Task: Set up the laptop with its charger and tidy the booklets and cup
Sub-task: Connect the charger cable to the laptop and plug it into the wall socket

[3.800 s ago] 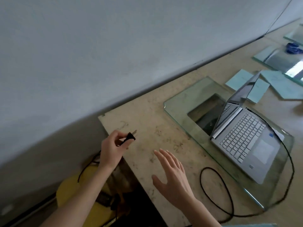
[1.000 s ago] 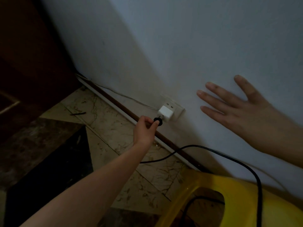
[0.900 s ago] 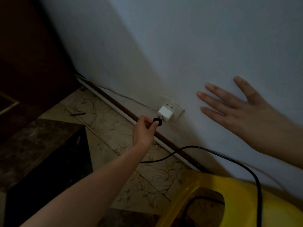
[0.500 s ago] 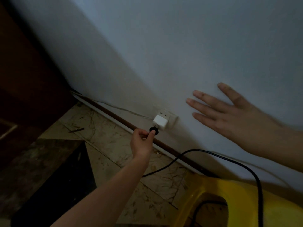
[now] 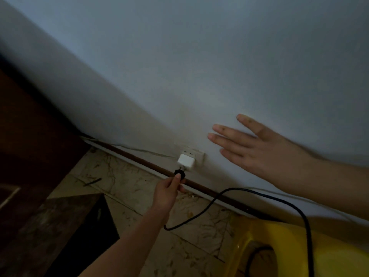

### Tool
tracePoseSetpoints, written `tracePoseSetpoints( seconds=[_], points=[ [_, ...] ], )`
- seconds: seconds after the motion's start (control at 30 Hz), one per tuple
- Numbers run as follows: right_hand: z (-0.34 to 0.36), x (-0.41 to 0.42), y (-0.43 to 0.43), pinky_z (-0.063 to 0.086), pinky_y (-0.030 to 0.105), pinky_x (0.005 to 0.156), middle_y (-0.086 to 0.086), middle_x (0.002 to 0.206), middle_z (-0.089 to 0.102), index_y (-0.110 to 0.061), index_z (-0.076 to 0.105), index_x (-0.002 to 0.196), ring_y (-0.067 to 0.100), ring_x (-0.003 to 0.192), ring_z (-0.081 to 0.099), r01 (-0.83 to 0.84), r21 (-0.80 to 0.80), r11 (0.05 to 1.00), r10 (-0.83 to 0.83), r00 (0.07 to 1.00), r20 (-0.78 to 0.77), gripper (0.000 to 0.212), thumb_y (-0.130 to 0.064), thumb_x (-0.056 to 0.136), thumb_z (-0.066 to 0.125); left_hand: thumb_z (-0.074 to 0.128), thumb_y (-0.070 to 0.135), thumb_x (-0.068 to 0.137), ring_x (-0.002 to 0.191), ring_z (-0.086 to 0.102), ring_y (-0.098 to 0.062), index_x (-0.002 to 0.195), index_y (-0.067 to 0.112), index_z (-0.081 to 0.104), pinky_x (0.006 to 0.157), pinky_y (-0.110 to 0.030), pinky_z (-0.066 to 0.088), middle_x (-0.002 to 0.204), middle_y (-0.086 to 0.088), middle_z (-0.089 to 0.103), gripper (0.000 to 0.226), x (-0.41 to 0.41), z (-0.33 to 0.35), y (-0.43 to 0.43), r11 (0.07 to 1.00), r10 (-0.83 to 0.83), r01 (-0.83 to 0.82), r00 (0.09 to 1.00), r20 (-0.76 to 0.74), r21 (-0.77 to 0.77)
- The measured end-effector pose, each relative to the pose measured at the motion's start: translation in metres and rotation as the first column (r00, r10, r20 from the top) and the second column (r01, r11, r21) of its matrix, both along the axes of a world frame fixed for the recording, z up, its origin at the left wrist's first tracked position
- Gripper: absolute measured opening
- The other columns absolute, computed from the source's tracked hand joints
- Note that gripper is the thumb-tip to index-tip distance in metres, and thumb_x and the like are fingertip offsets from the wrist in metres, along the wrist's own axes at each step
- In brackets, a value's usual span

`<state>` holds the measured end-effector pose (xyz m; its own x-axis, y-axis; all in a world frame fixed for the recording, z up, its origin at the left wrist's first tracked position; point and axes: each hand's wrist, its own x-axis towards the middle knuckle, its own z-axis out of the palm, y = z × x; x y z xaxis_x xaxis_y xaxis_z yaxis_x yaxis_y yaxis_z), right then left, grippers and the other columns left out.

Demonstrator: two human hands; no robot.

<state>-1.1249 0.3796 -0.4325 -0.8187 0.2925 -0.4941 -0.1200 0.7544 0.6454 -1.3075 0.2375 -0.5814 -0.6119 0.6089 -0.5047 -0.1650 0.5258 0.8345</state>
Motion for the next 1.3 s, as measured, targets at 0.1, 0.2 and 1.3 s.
tracePoseSetpoints(
  seconds=[0.1,0.2,1.3],
  points=[
    [-0.001,0.002,0.002,-0.045,0.062,0.077,0.024,0.137,-0.048,-0.008,-0.012,0.148,0.044,0.113,-0.053,-0.031,0.008,0.999,0.031,0.999,-0.006,0.08,-0.014,0.091,0.045,0.047,0.033,0.095,0.058,0.046,-0.007,0.09,0.012,0.071,0.054,-0.023,0.034,0.068,0.0,0.06,0.032,0.009,-0.006,-0.002,0.998,0.042,-0.041,0.999,-0.012,0.042],
    [-0.006,0.006,0.004,-0.043,0.064,0.081,0.024,0.141,-0.043,-0.011,-0.006,0.149,0.046,0.115,-0.052,-0.049,0.038,0.998,0.052,0.996,-0.071,0.084,-0.02,0.088,0.051,0.047,0.032,0.095,0.053,0.048,0.0,0.098,0.013,0.07,0.054,-0.021,0.034,0.067,0.003,0.061,0.031,0.005,-0.011,-0.003,0.998,0.034,-0.033,0.999,-0.02,0.051],
    [-0.01,0.006,0.006,-0.011,0.058,0.114,0.018,0.155,0.02,-0.007,0.05,0.134,0.035,0.146,0.005,-0.256,-0.044,0.966,0.216,0.886,-0.41,0.085,-0.003,0.052,0.073,0.043,0.035,0.097,0.049,0.039,-0.004,0.103,-0.001,0.067,0.046,-0.017,0.03,0.085,-0.031,0.063,0.044,0.006,-0.004,0.012,0.999,0.034,-0.034,0.998,0.047,0.008]
  ],
)
